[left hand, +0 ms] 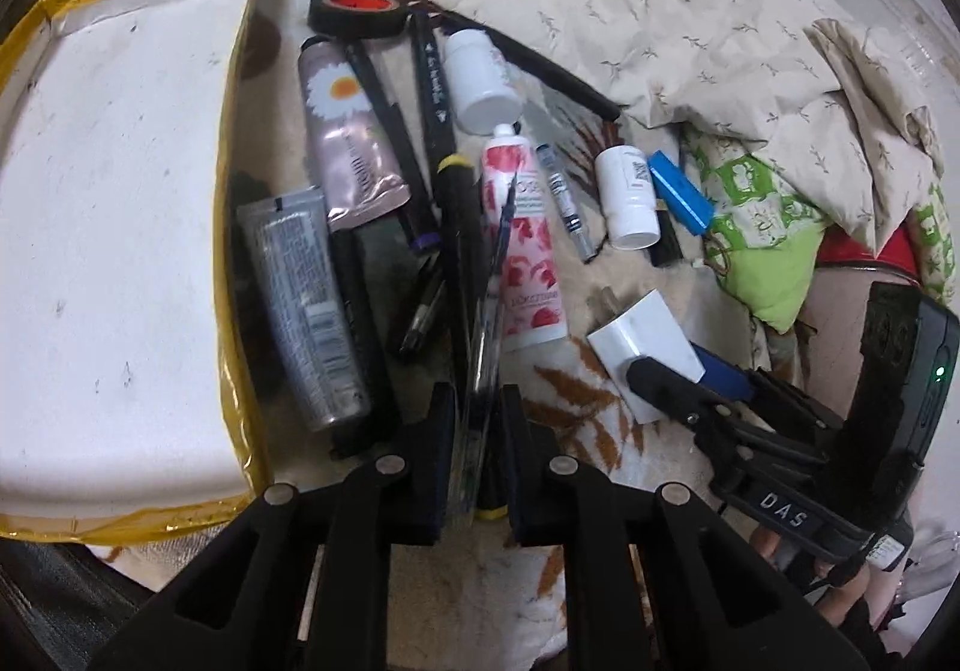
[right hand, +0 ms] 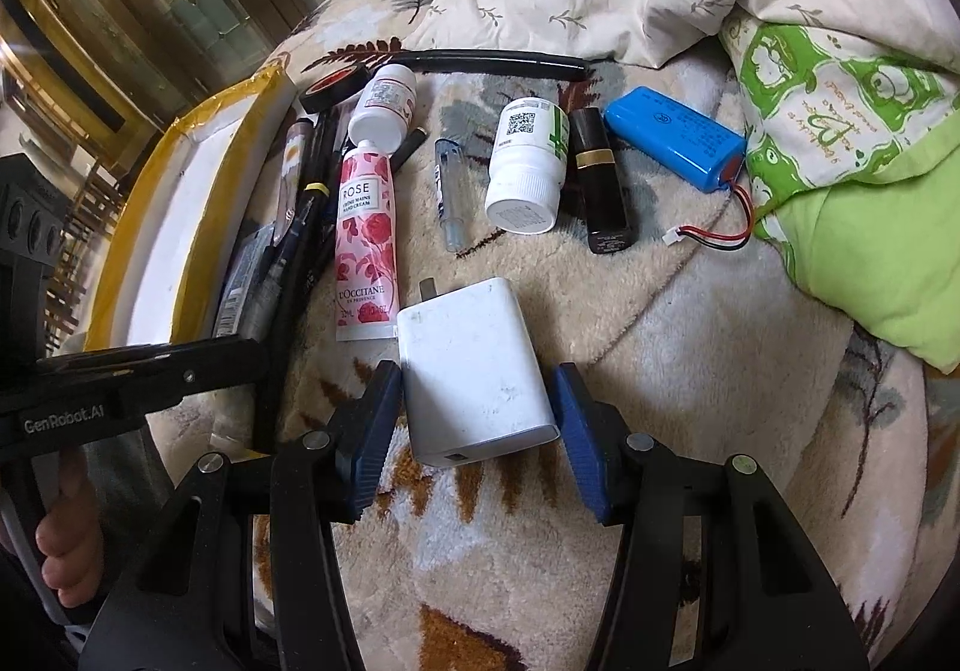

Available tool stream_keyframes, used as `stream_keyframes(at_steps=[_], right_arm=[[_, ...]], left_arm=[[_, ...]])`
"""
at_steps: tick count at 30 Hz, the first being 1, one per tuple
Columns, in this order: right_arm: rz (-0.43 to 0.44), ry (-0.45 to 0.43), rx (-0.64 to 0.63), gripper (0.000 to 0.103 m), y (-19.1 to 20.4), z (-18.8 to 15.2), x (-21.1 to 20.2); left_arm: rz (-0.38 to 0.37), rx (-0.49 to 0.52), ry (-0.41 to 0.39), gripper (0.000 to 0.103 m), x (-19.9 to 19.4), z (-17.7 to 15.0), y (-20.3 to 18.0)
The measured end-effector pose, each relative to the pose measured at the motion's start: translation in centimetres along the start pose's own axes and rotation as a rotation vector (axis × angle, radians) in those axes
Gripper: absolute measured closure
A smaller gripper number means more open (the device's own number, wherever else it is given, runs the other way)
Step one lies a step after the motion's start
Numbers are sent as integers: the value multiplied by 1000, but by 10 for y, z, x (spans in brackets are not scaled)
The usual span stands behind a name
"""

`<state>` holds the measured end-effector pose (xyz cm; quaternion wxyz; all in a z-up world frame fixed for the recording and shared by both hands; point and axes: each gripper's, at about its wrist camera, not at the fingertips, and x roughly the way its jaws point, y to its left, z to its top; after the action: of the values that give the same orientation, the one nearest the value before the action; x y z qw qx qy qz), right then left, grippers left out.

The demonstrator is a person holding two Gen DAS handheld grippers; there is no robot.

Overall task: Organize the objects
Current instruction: 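Grasp the white USB charger with the right tool while the left tool grasps a blue pen, then carry both items over the white tray and open both tools to drop them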

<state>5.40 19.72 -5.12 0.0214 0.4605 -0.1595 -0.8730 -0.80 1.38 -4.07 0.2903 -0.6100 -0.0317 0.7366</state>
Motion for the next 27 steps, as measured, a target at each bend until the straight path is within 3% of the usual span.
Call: stream_keyframes(at_steps=[2,9,20,23,27], right_arm=[[4,10,8,51,-1,0,0],[3,12,-3,51,-1,2,1],[39,22,39,52,-6,0,1],[-43,36,-82,52,13,1,4],[-107,46,-110,52,25,4,13]], left_arm=[[7,-6,8,96,2,0,1],[-7,-25,-58,97,-13,-1,4],[-57,-71,-86,96,-20,2,11],[-64,-76,-89,96,-20,2,13],[-92,-101,-120,96,-28,2,18]])
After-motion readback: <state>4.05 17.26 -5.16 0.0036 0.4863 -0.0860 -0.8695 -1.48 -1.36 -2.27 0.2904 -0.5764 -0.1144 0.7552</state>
